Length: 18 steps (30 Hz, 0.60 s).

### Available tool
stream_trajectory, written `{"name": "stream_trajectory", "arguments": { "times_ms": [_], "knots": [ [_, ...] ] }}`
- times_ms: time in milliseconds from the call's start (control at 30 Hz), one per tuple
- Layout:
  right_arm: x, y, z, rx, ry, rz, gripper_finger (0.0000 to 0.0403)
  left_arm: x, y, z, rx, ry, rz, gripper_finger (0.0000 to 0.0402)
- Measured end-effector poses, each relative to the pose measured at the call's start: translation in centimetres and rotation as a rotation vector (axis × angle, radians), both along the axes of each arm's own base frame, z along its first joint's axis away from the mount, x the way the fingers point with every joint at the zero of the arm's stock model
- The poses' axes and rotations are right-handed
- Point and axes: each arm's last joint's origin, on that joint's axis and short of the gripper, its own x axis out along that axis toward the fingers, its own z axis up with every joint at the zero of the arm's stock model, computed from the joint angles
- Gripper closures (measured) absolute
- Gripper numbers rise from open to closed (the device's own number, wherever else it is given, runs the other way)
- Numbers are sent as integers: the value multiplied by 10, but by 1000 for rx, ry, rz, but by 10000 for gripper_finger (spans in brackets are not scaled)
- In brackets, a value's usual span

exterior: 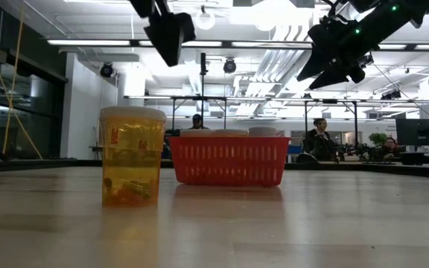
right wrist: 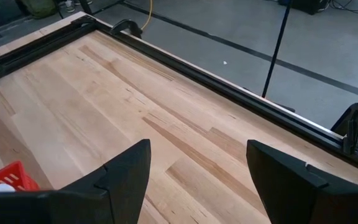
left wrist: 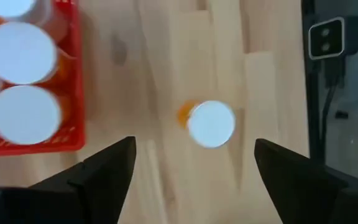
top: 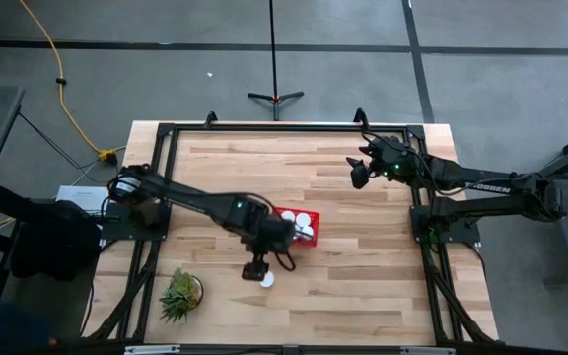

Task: Pick and place pill bottles into a basket
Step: Put the orange pill bottle into the red bin

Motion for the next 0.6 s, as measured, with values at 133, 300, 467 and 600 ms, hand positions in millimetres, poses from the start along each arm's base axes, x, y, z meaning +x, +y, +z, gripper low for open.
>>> {"name": "stream_trajectory", "arguments": {
  "times_ms": [133, 300, 467, 600],
  "knots": [
    [0, 0, 0, 0, 0, 0, 147, -4, -22, -2, 7, -12, -5, 51],
    [0, 0, 0, 0, 0, 0, 147, -9, -43, -12, 55, -52, -4, 67],
    [0, 0, 0, 6, -1, 11, 147, -11, -50, -15, 71, -55, 85, 71],
    [0, 0, 0, 8, 2, 13, 147, -11, -54, -14, 29, -46, 174, 71]
  ]
}}
